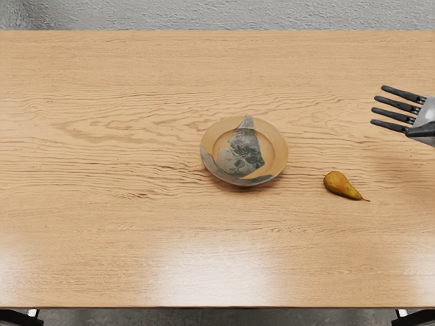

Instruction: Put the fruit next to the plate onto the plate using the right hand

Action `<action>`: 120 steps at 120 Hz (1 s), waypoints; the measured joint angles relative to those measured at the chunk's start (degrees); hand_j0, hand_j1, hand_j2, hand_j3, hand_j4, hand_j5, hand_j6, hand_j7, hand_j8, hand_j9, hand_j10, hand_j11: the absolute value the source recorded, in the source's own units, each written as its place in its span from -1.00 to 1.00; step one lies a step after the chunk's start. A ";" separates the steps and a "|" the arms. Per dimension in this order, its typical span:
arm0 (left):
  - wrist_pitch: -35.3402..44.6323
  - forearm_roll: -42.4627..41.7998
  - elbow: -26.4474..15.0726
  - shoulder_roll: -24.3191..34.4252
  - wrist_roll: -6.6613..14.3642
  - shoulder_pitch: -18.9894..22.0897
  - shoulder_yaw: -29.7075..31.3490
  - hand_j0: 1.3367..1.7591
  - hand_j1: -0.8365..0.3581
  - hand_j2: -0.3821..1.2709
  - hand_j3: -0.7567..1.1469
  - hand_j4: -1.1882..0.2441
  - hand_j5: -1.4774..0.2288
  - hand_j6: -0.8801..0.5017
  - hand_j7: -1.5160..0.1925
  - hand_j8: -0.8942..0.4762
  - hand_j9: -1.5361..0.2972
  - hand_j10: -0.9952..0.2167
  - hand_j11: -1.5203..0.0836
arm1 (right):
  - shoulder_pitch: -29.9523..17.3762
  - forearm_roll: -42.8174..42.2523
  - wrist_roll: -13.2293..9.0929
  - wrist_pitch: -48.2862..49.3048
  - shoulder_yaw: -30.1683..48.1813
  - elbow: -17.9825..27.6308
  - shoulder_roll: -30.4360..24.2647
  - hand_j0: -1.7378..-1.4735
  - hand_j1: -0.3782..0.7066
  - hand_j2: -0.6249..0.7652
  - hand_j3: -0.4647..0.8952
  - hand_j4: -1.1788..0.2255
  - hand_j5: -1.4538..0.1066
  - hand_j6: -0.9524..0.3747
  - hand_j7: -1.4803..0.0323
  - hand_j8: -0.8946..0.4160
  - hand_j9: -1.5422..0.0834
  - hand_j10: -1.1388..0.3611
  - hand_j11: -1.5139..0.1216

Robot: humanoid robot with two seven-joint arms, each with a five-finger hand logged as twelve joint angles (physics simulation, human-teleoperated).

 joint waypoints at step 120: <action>0.00 0.00 0.00 0.00 0.00 0.00 0.00 0.52 0.98 -0.54 -0.21 0.65 0.72 0.27 0.77 0.30 0.67 0.63 0.89 | 7.65 -39.21 -3.22 -35.57 -16.10 41.57 -7.43 -0.40 -0.81 -0.12 -0.32 0.59 0.76 0.34 0.85 0.27 0.80 0.43 0.75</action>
